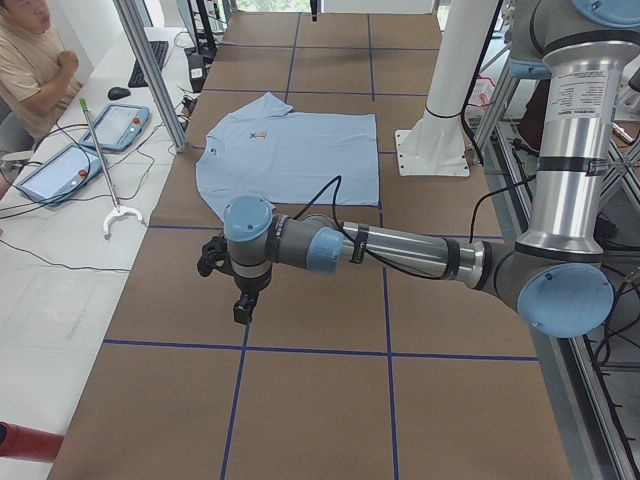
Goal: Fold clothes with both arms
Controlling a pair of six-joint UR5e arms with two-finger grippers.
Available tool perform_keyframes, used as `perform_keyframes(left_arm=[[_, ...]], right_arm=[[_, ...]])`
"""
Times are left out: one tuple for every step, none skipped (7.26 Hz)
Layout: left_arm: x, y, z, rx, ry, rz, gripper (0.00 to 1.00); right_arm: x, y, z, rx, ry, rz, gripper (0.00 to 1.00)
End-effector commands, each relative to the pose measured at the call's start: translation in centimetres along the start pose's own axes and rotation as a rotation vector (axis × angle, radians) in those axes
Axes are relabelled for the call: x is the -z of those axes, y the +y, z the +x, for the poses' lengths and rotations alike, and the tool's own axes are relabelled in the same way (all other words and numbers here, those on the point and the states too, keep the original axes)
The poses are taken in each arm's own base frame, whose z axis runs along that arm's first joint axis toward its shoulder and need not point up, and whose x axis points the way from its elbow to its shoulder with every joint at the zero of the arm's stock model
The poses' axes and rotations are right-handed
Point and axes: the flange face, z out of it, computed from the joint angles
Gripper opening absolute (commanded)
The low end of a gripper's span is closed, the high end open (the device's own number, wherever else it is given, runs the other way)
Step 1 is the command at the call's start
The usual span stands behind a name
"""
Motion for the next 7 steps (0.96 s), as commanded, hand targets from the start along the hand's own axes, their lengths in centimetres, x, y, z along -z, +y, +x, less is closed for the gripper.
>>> perform_keyframes(left_arm=[[0.4,0.1,0.2,-0.005,-0.001,0.009,1.0],[0.1,0.3,-0.1,-0.009,-0.001,0.006,1.0],[0.4,0.3,0.2,-0.013,0.001,0.012,1.0],[0.5,0.0,0.5,-0.021,0.019,0.017,1.0],[0.9,-0.1,1.3,-0.042,0.075,0.044,1.0],[1.2,-0.3,1.9,-0.023,0.097,0.056,1.0],[1.8,-1.0,2.6,-0.001,0.099,0.067,1.0]], right_arm=[[0.2,-0.3,-0.4,0.01,-0.014,0.01,1.0],[0.7,-0.7,-1.3,0.055,-0.049,0.069,1.0],[0.5,-1.2,-1.9,0.034,-0.077,0.096,1.0],[0.3,-2.6,-4.3,0.033,-0.092,0.126,1.0],[-0.6,-6.0,-7.5,-0.026,-0.125,0.155,1.0],[-3.0,-9.2,-12.3,-0.073,-0.169,0.183,1.0],[-5.5,-12.3,-16.9,-0.132,-0.198,0.248,1.0]])
